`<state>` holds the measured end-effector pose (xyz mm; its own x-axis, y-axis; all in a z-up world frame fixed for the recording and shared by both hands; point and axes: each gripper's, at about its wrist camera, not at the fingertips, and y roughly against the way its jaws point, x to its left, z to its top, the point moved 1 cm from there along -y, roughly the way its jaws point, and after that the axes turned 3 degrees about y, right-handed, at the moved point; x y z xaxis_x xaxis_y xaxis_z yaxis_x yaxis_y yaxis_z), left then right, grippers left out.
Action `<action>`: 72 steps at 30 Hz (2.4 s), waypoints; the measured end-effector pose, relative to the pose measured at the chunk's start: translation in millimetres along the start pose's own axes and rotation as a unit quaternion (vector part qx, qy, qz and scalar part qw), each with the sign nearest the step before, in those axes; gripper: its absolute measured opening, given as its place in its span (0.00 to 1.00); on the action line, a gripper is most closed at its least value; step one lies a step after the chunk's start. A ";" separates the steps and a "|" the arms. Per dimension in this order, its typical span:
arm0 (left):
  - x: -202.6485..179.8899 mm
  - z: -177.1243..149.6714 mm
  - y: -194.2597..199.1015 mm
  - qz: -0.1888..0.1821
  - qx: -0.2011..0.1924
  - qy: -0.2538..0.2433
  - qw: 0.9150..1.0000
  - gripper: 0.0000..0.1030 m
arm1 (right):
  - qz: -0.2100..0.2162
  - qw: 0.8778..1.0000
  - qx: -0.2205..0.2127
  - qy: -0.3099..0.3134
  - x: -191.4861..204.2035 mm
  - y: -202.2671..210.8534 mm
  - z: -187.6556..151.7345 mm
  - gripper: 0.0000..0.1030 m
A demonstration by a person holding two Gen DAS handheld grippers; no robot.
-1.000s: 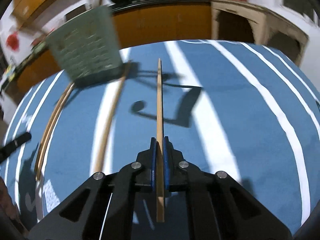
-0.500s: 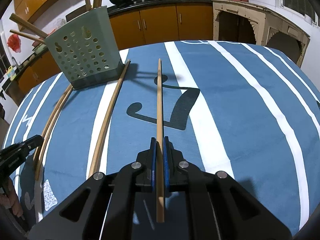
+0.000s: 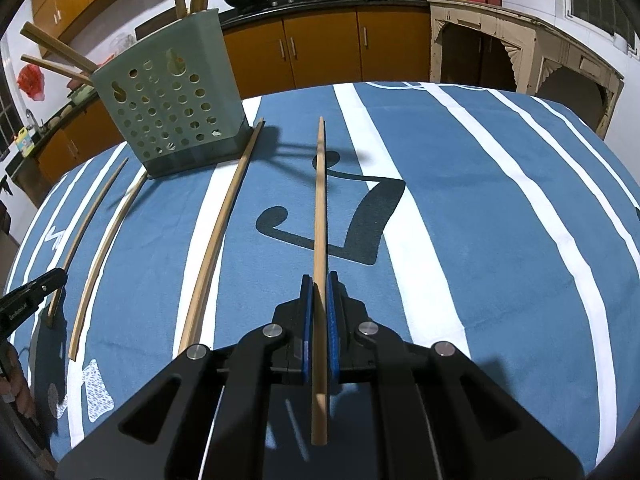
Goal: Organize utensils
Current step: 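Lift the right tool's chopstick upright while the left tool raises its chopstick toward the holder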
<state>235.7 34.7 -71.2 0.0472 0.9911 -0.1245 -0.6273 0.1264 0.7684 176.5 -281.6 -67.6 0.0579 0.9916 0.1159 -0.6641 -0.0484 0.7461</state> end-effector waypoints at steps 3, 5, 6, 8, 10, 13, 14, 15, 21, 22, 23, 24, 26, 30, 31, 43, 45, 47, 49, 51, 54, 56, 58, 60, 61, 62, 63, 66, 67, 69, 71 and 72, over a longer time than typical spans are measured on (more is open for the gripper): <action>-0.2 -0.4 -0.4 0.000 0.000 0.000 1.000 0.12 | 0.000 1.000 0.000 0.001 0.9 -0.2 0.0 0.08; -0.2 -0.2 -0.6 0.002 0.000 0.000 1.000 0.12 | -0.001 1.000 0.001 0.003 1.8 -0.5 0.2 0.08; -0.5 -0.1 -0.9 0.002 0.000 0.000 1.000 0.12 | -0.001 1.000 0.001 0.003 2.2 -0.5 0.0 0.08; -1.3 -0.1 -1.1 0.003 0.000 0.001 1.000 0.12 | 0.000 1.000 0.001 0.003 2.4 -0.7 0.4 0.08; -1.5 0.0 -1.2 0.006 0.000 0.004 1.000 0.12 | 0.004 1.000 0.002 0.010 5.0 -0.8 0.0 0.09; -4.5 -1.7 -0.4 0.007 -0.001 0.004 1.000 0.16 | 0.010 0.999 0.004 0.030 12.1 -0.7 -0.8 0.09; -5.8 -2.5 0.0 0.007 -0.001 0.003 1.000 0.16 | 0.010 0.999 0.004 0.035 13.9 -0.8 -0.8 0.09; -6.4 -3.1 0.3 0.008 -0.001 0.002 1.000 0.17 | 0.011 0.999 0.004 0.036 14.4 -0.9 -0.6 0.09; -6.6 -4.1 0.4 0.009 -0.001 0.002 1.000 0.17 | 0.017 0.999 0.005 0.034 12.2 -1.0 -0.1 0.09; -6.5 -4.1 0.4 0.009 -0.001 0.002 1.000 0.17 | 0.016 0.999 0.005 0.034 11.8 -1.0 0.0 0.08; -6.7 -4.0 0.3 0.009 -0.001 0.002 1.000 0.17 | 0.016 0.999 0.005 0.034 11.7 -0.9 0.0 0.09; -6.3 -4.1 0.4 0.008 -0.001 0.003 1.000 0.17 | 0.016 0.999 0.005 0.034 11.4 -0.8 0.1 0.09; -5.4 -3.9 0.5 0.005 -0.001 0.005 1.000 0.17 | 0.017 0.999 0.005 0.034 11.3 -0.8 0.1 0.09; -4.9 -4.4 1.3 0.004 -0.001 0.004 1.000 0.17 | 0.021 0.999 0.005 0.031 10.8 -0.3 -0.8 0.09; -4.8 -4.7 1.6 0.003 -0.001 0.003 1.000 0.17 | 0.022 0.999 0.005 0.030 10.5 -0.3 -0.8 0.09; -0.3 -6.1 16.3 -0.009 0.005 -0.006 1.000 0.08 | 0.042 0.998 -0.048 0.019 6.9 34.3 6.9 0.08; -0.2 -3.9 24.5 -0.010 -0.005 -0.008 1.000 0.08 | 0.042 0.997 -0.068 0.018 6.2 46.7 13.2 0.08; 0.2 0.2 35.9 -0.010 -0.021 -0.011 1.000 0.08 | 0.042 0.996 -0.081 0.016 5.1 54.0 17.2 0.08; 1.1 5.3 47.8 -0.011 -0.040 -0.012 0.999 0.08 | 0.042 0.994 -0.097 0.014 3.3 62.7 22.3 0.07; 2.2 10.6 58.6 -0.013 -0.057 -0.011 0.998 0.08 | 0.042 0.993 -0.113 0.011 2.1 70.7 27.0 0.07; 4.2 19.7 75.9 -0.021 -0.085 -0.008 0.996 0.08 | 0.042 0.990 -0.132 0.008 -0.2 79.7 32.9 0.07; 5.0 26.3 87.9 -0.028 -0.106 -0.004 0.994 0.08 | 0.042 0.989 -0.143 0.007 -1.7 84.2 37.1 0.07; 5.3 32.0 98.0 -0.035 -0.124 0.000 0.992 0.08 | 0.042 0.987 -0.154 0.005 -3.2 88.8 40.7 0.07; 5.9 37.8 108.0 -0.046 -0.140 0.008 0.989 0.08 | 0.044 0.985 -0.165 0.004 -4.4 93.8 43.7 0.07; 6.0 39.8 111.7 -0.049 -0.146 0.010 0.988 0.08 | 0.045 0.984 -0.170 0.003 -4.4 95.7 45.1 0.07; 6.4 42.4 116.1 -0.052 -0.152 0.013 0.987 0.08 | 0.046 0.983 -0.175 0.003 -4.4 97.6 47.4 0.07; 5.5 45.1 119.0 -0.054 -0.157 0.014 0.986 0.08 | 0.046 0.983 -0.178 0.003 -4.3 98.8 47.8 0.07; 3.7 52.8 128.5 -0.060 -0.172 0.014 0.983 0.08 | 0.049 0.981 -0.187 0.004 -3.6 103.2 52.4 0.07; 2.2 55.2 131.8 -0.061 -0.177 0.012 0.982 0.08 | 0.050 0.980 -0.190 0.005 -2.4 104.7 52.8 0.07; -0.6 58.7 136.0 -0.061 -0.183 0.009 0.981 0.08 | 0.052 0.980 -0.194 0.007 -0.4 107.6 54.2 0.07; -3.9 62.1 139.8 -0.062 -0.188 0.004 0.980 0.08 | 0.054 0.979 -0.199 0.009 1.4 109.4 57.0 0.07; -5.7 63.7 141.5 -0.062 -0.191 0.002 0.980 0.08 | 0.055 0.978 -0.201 0.011 2.1 110.6 58.4 0.07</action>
<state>196.2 49.6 78.2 0.1392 0.9688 -0.2051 -0.8616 0.2206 0.4571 146.7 -291.9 53.5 -0.0426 0.9855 0.1642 -0.9049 -0.1077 0.4119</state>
